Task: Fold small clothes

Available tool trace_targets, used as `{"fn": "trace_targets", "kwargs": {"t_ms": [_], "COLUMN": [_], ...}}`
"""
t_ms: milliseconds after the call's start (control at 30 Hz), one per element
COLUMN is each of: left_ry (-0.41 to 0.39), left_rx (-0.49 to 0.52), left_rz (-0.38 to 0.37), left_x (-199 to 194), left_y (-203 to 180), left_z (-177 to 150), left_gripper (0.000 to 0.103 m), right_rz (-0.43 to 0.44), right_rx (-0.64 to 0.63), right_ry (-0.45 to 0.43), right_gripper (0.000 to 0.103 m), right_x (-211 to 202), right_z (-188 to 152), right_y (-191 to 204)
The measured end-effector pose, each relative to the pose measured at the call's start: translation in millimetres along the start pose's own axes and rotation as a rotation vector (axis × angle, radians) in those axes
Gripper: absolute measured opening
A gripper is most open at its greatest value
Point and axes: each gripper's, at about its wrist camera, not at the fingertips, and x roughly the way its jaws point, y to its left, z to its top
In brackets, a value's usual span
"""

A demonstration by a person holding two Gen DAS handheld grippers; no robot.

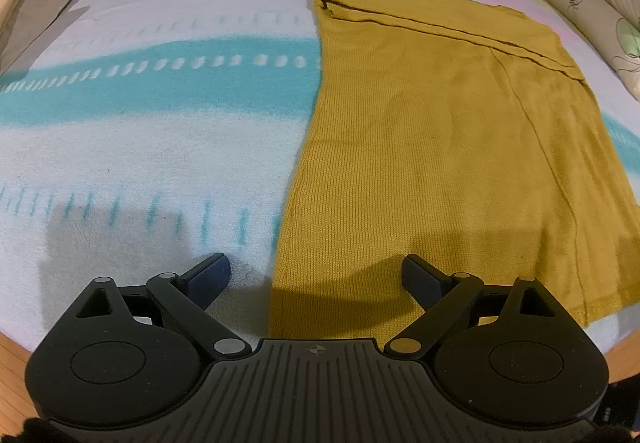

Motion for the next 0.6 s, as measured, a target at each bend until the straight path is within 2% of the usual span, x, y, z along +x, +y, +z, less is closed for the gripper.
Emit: {"fn": "trace_targets", "kwargs": {"t_ms": [100,133,200,267,300,367,433,533,600], "left_ry": [0.006,0.006,-0.007,-0.027,-0.031,-0.030,-0.025,-0.025,-0.032], "left_rx": [0.001,0.004,0.006,0.001,-0.011,-0.041,-0.070,-0.072,-0.075], "left_rz": [-0.002,0.000,0.005,-0.001,-0.014,-0.043,-0.067,-0.064,-0.065], "left_x": [-0.9,-1.9,-5.2,-9.1,-10.9,-13.5,-14.9,-16.8,-20.1], "left_y": [0.4,0.6,2.1,4.7,7.3,12.1,17.1,20.3,20.5], "left_z": [0.8,1.5,1.2,0.1,0.2,0.0,-0.9,-2.9,-4.3], "left_gripper": [0.092,0.087,0.074,0.047,0.043,0.025,0.017,0.007,0.006], "right_rz": [-0.010,-0.007,0.004,0.016,0.024,0.037,0.061,0.067,0.079], "right_rx": [-0.006,-0.010,-0.007,0.021,0.038,0.064,0.078,0.071,0.074], "right_ry": [0.031,0.037,0.048,0.052,0.057,0.058,0.058,0.058,0.060], "right_gripper": [0.012,0.013,0.019,0.023,0.023,0.027,0.040,0.046,0.051], "right_x": [6.5,8.2,11.0,12.7,13.3,14.2,14.5,15.1,15.8], "right_z": [-2.8,-3.4,-3.1,-1.6,-1.5,-1.0,-0.8,-1.0,-0.4], "right_y": [0.6,1.7,4.3,1.6,-0.1,-2.3,-1.9,0.6,1.9]}}
